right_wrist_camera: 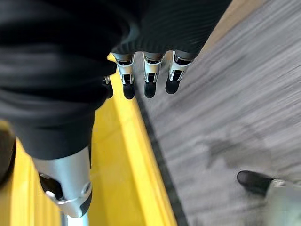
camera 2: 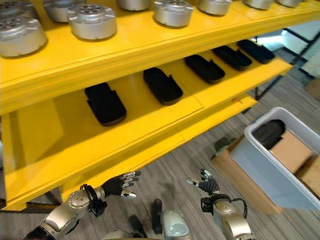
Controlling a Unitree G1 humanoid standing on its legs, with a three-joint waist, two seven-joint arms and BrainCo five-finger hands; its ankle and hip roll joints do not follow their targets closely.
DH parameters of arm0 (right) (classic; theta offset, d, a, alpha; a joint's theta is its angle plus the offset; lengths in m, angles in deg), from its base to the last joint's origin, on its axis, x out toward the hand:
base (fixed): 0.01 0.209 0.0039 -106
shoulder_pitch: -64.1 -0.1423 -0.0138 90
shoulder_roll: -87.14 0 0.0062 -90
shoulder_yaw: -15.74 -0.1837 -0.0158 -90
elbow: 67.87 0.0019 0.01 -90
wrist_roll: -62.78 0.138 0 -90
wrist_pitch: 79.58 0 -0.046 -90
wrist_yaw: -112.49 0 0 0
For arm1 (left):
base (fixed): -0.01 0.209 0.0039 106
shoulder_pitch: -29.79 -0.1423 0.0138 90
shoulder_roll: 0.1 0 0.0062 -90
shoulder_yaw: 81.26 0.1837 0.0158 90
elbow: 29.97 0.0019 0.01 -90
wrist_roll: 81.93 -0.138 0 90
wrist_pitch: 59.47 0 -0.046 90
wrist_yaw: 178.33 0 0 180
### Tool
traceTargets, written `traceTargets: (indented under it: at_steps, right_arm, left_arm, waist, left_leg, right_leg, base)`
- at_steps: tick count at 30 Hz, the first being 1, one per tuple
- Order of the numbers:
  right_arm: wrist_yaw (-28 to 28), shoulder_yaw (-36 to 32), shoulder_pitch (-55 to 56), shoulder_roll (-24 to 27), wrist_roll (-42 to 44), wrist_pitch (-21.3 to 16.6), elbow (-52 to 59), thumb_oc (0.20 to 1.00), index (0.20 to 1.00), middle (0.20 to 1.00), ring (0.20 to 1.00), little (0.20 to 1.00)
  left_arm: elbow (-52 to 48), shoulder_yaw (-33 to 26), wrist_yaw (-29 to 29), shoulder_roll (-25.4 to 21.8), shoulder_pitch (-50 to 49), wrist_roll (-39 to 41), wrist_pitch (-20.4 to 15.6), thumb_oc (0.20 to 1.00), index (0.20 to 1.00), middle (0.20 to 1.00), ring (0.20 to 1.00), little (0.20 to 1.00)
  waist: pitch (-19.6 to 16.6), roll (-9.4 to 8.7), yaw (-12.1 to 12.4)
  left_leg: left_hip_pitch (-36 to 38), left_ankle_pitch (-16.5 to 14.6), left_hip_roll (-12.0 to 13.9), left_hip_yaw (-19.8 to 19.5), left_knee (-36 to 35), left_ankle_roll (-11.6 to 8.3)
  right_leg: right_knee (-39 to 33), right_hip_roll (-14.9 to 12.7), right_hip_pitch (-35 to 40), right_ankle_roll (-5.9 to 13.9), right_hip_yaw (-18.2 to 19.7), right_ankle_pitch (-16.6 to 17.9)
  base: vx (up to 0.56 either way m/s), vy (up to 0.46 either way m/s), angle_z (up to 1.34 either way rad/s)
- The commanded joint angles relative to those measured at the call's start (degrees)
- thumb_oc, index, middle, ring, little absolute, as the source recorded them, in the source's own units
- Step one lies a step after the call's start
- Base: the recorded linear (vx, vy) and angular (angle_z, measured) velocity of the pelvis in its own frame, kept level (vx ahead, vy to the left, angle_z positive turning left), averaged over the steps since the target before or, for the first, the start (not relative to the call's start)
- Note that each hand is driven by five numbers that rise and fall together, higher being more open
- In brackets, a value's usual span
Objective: Move parts from the plastic box to the shelf.
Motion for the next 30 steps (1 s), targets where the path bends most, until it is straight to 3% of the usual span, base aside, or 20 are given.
traceTargets:
  at_steps: [1,3,6,8,12,17,21,22,23,25,26,27,29,30]
  right_arm:
    - [-0.70,-2.76,0.82,0.05,-0.56,-2.28,3.00,1.000,1.000,1.000,1.000,1.000]
    - [-0.97,-2.87,1.73,-0.48,-1.67,-1.63,3.98,1.000,1.000,1.000,1.000,1.000]
    - [0.14,-1.79,1.01,-0.58,-3.33,-2.62,3.81,1.000,1.000,1.000,1.000,1.000]
    - [-0.56,-2.36,0.32,0.29,-2.48,-2.21,5.34,1.000,1.000,1.000,1.000,1.000]
    - [-2.14,-3.71,0.63,1.57,-4.57,-2.09,7.71,1.000,1.000,1.000,1.000,1.000]
    - [-8.59,-8.63,2.03,4.19,-8.96,-3.97,7.44,1.000,1.000,1.000,1.000,1.000]
    - [-6.84,-10.00,2.30,4.51,-9.38,-5.34,4.30,1.000,1.000,1.000,1.000,1.000]
    - [-6.36,-9.00,2.02,4.42,-9.07,-5.87,3.41,1.000,1.000,1.000,1.000,1.000]
    - [-6.29,-8.62,1.79,4.33,-9.10,-6.11,2.99,1.000,1.000,1.000,1.000,1.000]
    - [-4.28,-7.74,1.74,3.60,-10.23,-7.08,2.13,1.000,1.000,1.000,1.000,1.000]
    - [-4.27,-7.46,2.89,3.44,-9.70,-7.05,3.31,1.000,1.000,1.000,1.000,1.000]
    - [-4.44,-7.35,3.03,3.44,-9.46,-7.17,3.45,1.000,1.000,1.000,1.000,1.000]
    - [-3.84,-5.87,4.09,3.88,-9.63,-7.71,5.13,1.000,1.000,1.000,1.000,1.000]
    - [-1.66,-4.58,3.77,4.60,-10.69,-8.00,6.01,1.000,1.000,1.000,1.000,1.000]
  left_arm:
    - [-4.43,-1.78,1.00,0.08,-0.32,-0.21,-1.58,1.000,1.000,1.000,1.000,1.000]
    - [-4.48,-2.52,0.59,-0.38,-1.00,0.20,-1.49,1.000,1.000,1.000,1.000,1.000]
    - [-4.85,-4.92,-1.59,-0.29,-2.57,0.70,-0.61,1.000,1.000,1.000,1.000,1.000]
    - [-4.94,-6.75,-2.87,-0.21,-4.10,-1.44,-0.77,1.000,1.000,1.000,1.000,1.000]
    - [-5.63,-8.52,-2.01,0.50,-5.72,2.35,-1.29,1.000,1.000,1.000,1.000,1.000]
    - [-4.69,-12.98,-6.36,4.06,-6.95,11.18,-1.91,1.000,1.000,1.000,1.000,1.000]
    - [-3.39,-13.00,-9.87,6.68,-4.76,12.00,-2.58,1.000,1.000,1.000,1.000,1.000]
    - [-2.65,-12.45,-12.20,6.90,-3.64,11.45,-1.88,1.000,1.000,1.000,1.000,1.000]
    - [-2.36,-12.34,-12.69,7.08,-3.44,11.58,-1.70,1.000,1.000,1.000,1.000,1.000]
    - [-3.48,-13.56,-13.44,7.21,-4.09,12.62,0.04,1.000,1.000,1.000,1.000,1.000]
    - [-3.74,-14.03,-13.23,6.57,-3.92,13.11,1.20,1.000,1.000,1.000,1.000,1.000]
    - [-3.73,-13.96,-13.21,6.53,-3.85,13.21,1.28,1.000,1.000,1.000,1.000,1.000]
    - [-3.99,-13.93,-14.77,6.47,-4.57,13.94,1.23,1.000,1.000,1.000,1.000,1.000]
    - [-4.23,-14.80,-15.90,6.63,-6.08,14.69,0.46,1.000,1.000,1.000,1.000,1.000]
  waist:
    - [0.10,2.20,-0.49]
    - [-0.42,2.63,-1.03]
    - [-1.27,2.53,0.73]
    - [-1.92,2.27,1.02]
    - [-2.76,2.28,0.92]
    - [-4.00,1.53,-0.72]
    - [-3.94,0.19,-2.04]
    - [-3.91,0.02,-2.04]
    - [-3.89,0.11,-1.92]
    - [-3.83,1.06,-1.14]
    - [-3.49,1.92,-1.30]
    - [-3.41,1.99,-1.27]
    - [-2.36,2.31,0.80]
    - [-1.53,2.25,2.50]
  left_leg:
    - [4.36,0.71,0.31,-12.03,-2.19,-4.01]
    - [4.39,1.00,0.89,-11.00,-2.19,-4.34]
    - [4.92,1.17,2.56,-5.96,-2.02,-5.60]
    - [5.43,1.66,3.74,-4.50,-1.82,-6.86]
    - [5.48,2.16,4.65,-3.61,-1.56,-7.71]
    - [3.83,1.30,8.05,-1.34,3.46,-9.52]
    - [-0.43,3.84,13.95,-0.63,18.70,-11.87]
    - [-2.31,4.03,14.65,-2.65,23.92,-12.10]
    - [-2.84,3.24,13.79,-4.16,24.52,-11.58]
    - [-3.72,-0.65,7.19,-10.32,20.54,-8.09]
    - [-4.36,1.72,4.86,-10.57,9.95,-8.41]
    - [-4.65,2.34,4.64,-10.51,8.69,-8.57]
    - [-9.94,9.04,4.09,-16.17,4.52,-9.64]
    - [-11.05,8.93,2.89,-22.30,4.30,-9.42]
  right_leg:
    - [-4.70,-0.78,4.41,0.55,7.44,6.04]
    - [-6.20,-2.04,5.84,0.94,9.06,6.82]
    - [-12.57,-4.03,9.12,0.97,2.40,7.43]
    - [-16.80,-2.66,10.68,0.32,1.35,6.24]
    - [-18.91,-1.56,12.23,-0.71,1.26,5.79]
    - [-22.52,2.00,14.08,-4.43,2.74,4.55]
    - [-21.69,4.96,14.95,-8.73,5.35,1.59]
    - [-21.35,5.80,15.14,-9.62,6.75,1.08]
    - [-20.99,5.87,14.94,-9.59,7.52,1.04]
    - [-19.82,6.02,14.25,-8.66,11.77,1.11]
    - [-20.80,5.95,15.00,-7.57,12.72,1.35]
    - [-21.11,5.89,15.27,-7.41,12.72,1.44]
    - [-21.72,6.44,16.83,-7.74,15.14,1.51]
    - [-20.69,6.52,17.86,-7.73,18.08,0.32]
  base:
    - [-0.01,-0.327,-0.59]
    - [0.01,-0.276,-0.03]
    - [0.02,-0.308,-0.74]
    - [0.09,-0.441,-1.21]
    - [0.10,-0.312,-0.35]
    - [0.14,-0.449,-0.63]
    - [0.13,-0.524,-1.12]
    - [0.11,-0.373,-0.92]
    - [0.11,-0.185,-1.07]
    - [0.18,0.093,-1.43]
    - [0.19,0.152,-1.62]
    - [0.23,0.184,-1.06]
    - [0.17,0.129,0.06]
    - [0.18,0.155,-0.76]
